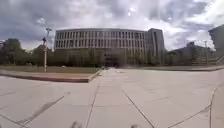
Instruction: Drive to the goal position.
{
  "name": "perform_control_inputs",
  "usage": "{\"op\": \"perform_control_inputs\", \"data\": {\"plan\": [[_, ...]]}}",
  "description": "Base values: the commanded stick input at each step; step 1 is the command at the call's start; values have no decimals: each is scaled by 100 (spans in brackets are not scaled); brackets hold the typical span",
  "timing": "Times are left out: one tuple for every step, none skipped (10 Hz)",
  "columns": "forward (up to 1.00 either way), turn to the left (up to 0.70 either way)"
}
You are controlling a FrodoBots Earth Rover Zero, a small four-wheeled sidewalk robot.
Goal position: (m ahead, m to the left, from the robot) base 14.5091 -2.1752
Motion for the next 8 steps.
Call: {"op": "perform_control_inputs", "data": {"plan": [[70, 0], [70, 0], [70, 0], [70, 0], [70, 0], [70, 0], [70, 0], [70, 0]]}}
